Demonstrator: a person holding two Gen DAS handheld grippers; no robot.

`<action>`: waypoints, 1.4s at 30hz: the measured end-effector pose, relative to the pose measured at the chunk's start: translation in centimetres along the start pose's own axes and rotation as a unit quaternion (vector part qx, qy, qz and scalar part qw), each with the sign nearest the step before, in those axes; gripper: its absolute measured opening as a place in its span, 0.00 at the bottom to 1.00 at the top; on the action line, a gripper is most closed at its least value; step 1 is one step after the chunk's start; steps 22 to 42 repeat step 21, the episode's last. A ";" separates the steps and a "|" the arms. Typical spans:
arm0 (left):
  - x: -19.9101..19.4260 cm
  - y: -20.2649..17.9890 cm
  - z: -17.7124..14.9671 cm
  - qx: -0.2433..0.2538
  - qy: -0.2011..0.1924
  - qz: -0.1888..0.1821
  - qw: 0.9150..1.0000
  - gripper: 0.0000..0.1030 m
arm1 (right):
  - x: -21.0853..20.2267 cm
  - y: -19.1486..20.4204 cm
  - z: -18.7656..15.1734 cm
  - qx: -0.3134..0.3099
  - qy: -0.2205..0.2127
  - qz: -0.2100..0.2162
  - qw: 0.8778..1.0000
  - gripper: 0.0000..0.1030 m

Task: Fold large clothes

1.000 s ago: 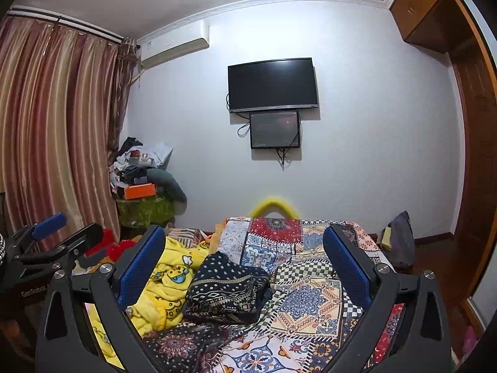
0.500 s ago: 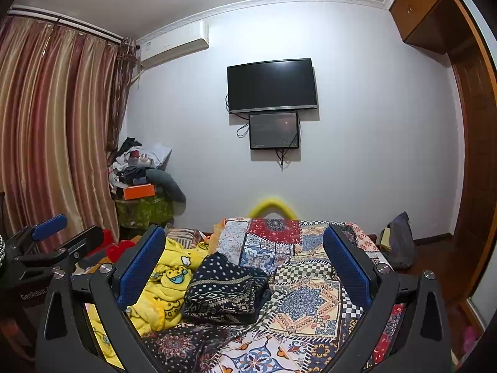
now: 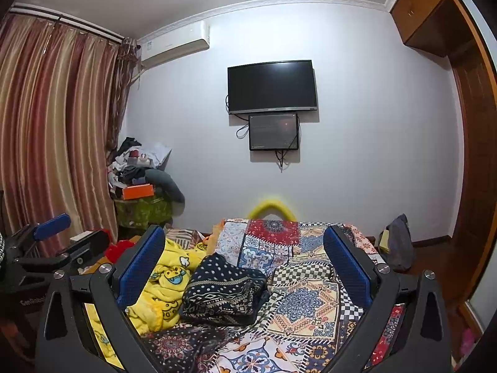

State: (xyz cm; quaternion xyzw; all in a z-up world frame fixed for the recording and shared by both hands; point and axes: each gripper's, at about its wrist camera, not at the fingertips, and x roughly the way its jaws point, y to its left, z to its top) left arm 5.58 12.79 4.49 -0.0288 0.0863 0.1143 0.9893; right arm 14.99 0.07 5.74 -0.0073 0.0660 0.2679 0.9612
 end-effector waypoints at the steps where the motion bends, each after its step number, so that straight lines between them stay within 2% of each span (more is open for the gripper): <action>1: 0.0 0.0 0.1 0.000 0.000 -0.001 1.000 1.00 | -0.1 0.0 0.0 -0.001 -0.001 -0.001 1.000 0.99; 42: 0.4 -0.6 -0.1 0.005 0.011 -0.011 1.000 0.99 | 0.1 0.0 0.0 0.002 0.000 -0.003 1.000 1.00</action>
